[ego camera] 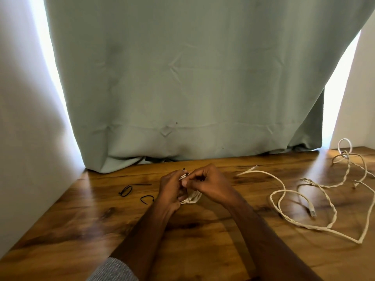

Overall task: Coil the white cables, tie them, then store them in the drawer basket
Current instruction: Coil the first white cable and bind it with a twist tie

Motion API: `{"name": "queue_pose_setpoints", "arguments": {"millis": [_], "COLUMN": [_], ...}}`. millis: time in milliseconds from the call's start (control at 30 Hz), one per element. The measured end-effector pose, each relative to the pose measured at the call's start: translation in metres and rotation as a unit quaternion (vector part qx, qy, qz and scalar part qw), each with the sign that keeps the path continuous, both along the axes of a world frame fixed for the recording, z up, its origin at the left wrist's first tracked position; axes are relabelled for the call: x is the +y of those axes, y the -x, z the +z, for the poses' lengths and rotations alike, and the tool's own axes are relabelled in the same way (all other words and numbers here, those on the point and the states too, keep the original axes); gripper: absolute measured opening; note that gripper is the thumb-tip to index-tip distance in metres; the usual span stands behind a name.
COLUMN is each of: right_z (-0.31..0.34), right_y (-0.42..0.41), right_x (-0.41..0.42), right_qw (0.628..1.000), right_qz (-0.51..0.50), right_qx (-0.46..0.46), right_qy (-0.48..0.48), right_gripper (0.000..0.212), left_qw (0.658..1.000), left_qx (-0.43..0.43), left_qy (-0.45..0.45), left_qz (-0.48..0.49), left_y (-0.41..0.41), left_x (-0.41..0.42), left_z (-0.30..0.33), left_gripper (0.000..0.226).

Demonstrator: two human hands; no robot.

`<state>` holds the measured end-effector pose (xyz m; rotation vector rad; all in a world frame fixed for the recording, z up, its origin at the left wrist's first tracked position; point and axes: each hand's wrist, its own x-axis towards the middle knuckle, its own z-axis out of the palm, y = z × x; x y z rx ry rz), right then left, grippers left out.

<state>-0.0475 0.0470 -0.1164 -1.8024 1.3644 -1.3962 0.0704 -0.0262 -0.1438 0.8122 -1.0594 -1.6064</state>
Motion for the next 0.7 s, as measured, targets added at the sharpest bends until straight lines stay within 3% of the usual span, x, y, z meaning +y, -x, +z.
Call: {"name": "queue_pose_setpoints", "arguments": {"millis": [200,433,700], "right_z": [-0.001,-0.011,-0.018], "right_y": [0.003,-0.001,-0.011], "right_x": [0.0,-0.008,-0.01], "right_qw": [0.996,0.992,0.957], "right_qz": [-0.057,-0.116,-0.25], "right_qx": [-0.069,-0.057,0.109], "right_qy": [-0.009,0.014,0.094], "right_gripper": [0.037,0.029,0.024], "left_qw": [1.0,1.0,1.0], "left_qx": [-0.008,0.006,-0.016], "left_qy": [-0.002,-0.011,0.023], "left_qz": [-0.004,0.015,0.012], "left_y": [0.001,0.003,0.006], "left_x": [0.003,0.001,0.004], "left_z": [0.002,-0.003,-0.003], "left_gripper": [0.014,0.02,0.023]}}
